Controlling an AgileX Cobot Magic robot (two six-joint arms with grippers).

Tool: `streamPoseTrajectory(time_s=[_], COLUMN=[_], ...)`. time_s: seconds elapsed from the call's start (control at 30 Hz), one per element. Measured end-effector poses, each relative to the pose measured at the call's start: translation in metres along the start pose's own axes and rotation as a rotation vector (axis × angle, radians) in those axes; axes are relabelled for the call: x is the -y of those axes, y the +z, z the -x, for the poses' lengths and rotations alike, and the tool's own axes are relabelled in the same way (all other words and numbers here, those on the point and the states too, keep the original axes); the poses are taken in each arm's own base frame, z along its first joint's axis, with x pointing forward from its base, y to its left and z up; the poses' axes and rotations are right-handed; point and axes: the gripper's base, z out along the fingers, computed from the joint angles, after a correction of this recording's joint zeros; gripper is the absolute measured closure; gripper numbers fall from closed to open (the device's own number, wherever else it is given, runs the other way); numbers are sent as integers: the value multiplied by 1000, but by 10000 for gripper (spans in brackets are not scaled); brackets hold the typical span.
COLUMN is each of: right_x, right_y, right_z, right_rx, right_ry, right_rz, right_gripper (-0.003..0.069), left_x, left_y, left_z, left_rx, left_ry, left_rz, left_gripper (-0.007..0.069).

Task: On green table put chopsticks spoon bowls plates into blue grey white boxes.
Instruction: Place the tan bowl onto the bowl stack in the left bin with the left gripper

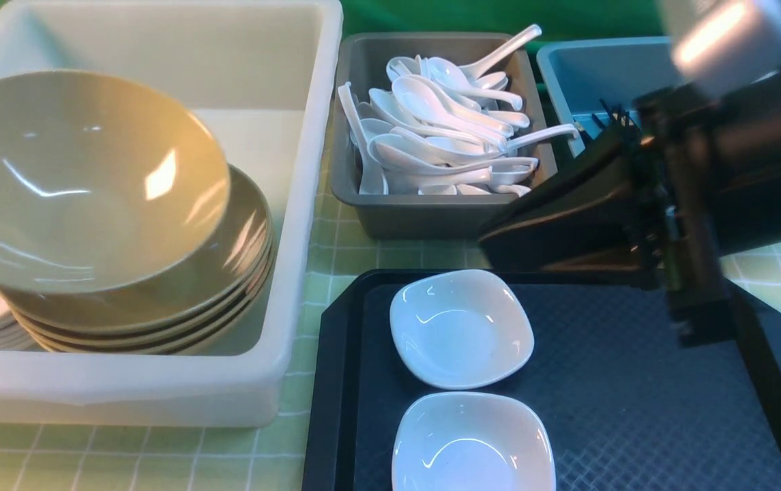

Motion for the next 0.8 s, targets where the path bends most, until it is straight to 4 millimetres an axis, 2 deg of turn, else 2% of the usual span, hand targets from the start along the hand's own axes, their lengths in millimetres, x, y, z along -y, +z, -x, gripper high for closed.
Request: streamPoseTrajectory(time_s=[0.23,0.47,0.63,0.8], right_x=[1,1,2,3], right_y=[1,2,2,2], right_z=[-1,-1,-2,-2], right_rx=[-6,-6,-16,-24], right_ry=[3,2,-2,15], right_rz=[5,5,0,-3], right_gripper=[612,612,612,603], left_x=[-15,-7,9,17], left_y=[22,29,41,47], left_z=[4,2,-4,-10], left_rx=[-82,-106,-161,-201], left_ry=[-121,-149,-111,-55], left_rz=[14,30,104,218], left_gripper=[608,601,515,369])
